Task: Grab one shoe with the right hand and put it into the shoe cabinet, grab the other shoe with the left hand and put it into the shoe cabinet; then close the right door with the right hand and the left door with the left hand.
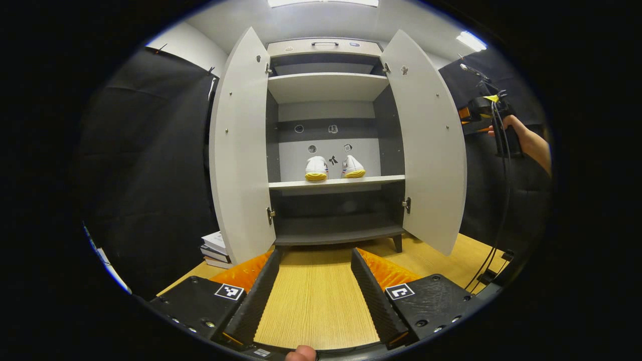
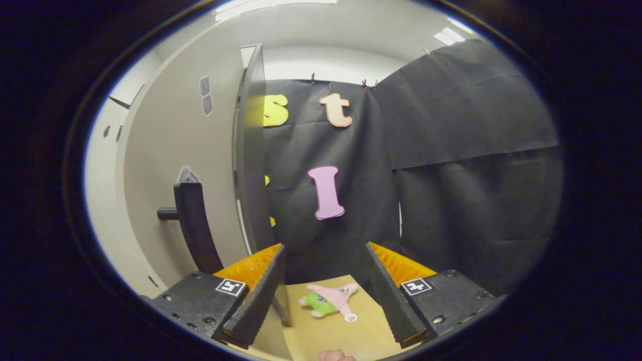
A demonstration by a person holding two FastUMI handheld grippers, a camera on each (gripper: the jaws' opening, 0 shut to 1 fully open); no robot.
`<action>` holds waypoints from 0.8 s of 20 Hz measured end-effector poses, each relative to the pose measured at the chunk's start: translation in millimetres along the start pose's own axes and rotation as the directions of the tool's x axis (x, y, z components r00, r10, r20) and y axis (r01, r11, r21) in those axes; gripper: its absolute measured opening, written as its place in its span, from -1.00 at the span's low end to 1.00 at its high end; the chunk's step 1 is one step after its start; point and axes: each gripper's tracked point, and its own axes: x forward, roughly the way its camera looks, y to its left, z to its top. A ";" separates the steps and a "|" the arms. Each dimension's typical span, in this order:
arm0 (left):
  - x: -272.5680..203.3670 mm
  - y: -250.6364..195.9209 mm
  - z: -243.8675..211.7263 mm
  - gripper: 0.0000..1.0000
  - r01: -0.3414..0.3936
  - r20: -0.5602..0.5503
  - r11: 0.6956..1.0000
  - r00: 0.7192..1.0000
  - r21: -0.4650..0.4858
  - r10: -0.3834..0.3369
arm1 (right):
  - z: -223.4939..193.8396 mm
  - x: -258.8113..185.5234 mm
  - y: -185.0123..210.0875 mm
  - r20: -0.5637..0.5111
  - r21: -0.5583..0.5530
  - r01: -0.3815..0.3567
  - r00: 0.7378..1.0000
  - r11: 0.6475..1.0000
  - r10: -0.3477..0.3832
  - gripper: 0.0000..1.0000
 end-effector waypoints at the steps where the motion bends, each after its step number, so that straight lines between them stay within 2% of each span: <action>1: 0.3 0.2 0.2 0.73 0.001 0.001 1.000 1.000 0.001 -0.001 | 1.5 -2.8 6.0 -0.003 -0.013 -0.002 1.000 1.000 0.002 0.95; 5: 1.6 2.2 3.2 0.73 0.013 0.017 1.000 1.000 0.008 -0.013 | 1.8 -9.8 25.6 0.020 -0.056 -0.019 1.000 0.998 0.020 0.92; 12: 4.2 19.2 -0.1 0.74 0.000 0.011 1.000 1.000 -0.014 0.000 | -7.3 -16.5 90.5 0.013 -0.029 -0.132 0.991 0.991 0.132 0.92; 16: 6.8 33.5 -2.0 0.73 -0.020 0.009 1.000 1.000 -0.023 0.020 | -10.1 -12.9 121.2 0.010 -0.009 -0.160 0.987 0.987 0.160 0.92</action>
